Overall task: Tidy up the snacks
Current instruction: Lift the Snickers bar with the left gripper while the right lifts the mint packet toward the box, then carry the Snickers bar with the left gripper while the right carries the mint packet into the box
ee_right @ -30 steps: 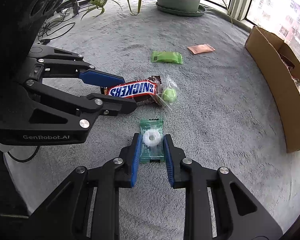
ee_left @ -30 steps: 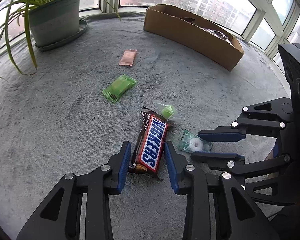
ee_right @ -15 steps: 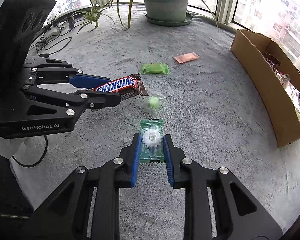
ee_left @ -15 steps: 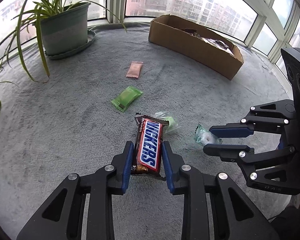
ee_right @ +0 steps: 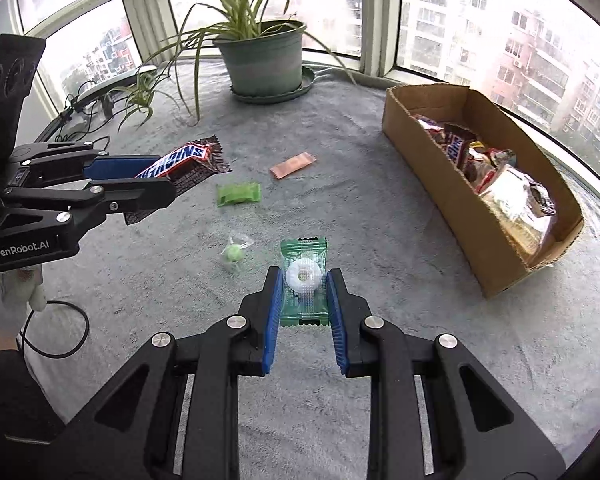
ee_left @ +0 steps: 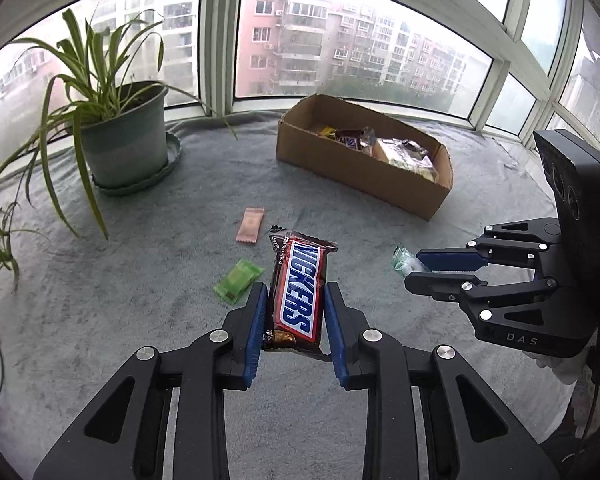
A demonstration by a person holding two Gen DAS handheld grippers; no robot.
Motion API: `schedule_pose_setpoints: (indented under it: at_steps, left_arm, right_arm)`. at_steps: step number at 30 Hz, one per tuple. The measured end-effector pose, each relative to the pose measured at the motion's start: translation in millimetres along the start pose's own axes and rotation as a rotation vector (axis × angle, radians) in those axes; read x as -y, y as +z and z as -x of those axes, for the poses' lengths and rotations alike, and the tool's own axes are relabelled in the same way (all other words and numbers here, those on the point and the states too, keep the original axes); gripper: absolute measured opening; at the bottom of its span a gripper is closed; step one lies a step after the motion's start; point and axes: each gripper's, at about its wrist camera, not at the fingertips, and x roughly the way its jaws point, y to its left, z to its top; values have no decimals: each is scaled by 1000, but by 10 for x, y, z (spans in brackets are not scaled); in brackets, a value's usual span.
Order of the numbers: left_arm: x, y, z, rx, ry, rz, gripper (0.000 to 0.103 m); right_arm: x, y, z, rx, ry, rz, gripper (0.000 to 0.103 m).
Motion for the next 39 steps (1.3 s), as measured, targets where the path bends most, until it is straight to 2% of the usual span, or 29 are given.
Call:
schedule_pose_setpoints:
  at_steps: [14,23,31,39]
  left_arm:
    - [155,472,-163,49,-32,-29,27]
    - [202,866,-401,64,-47,-31,27]
    - [252,1211,-649,71,-39,-52,27]
    - [200,1523,-1043,67,-31,-6,27]
  right_arm:
    - [733,223,311,92,-117,-103,23]
    - [1174,495,364,124,-172,-130,23]
    - [1528,831,195,127,-203,-150,23]
    - [1847,1052,-227,90,-229,-196,23]
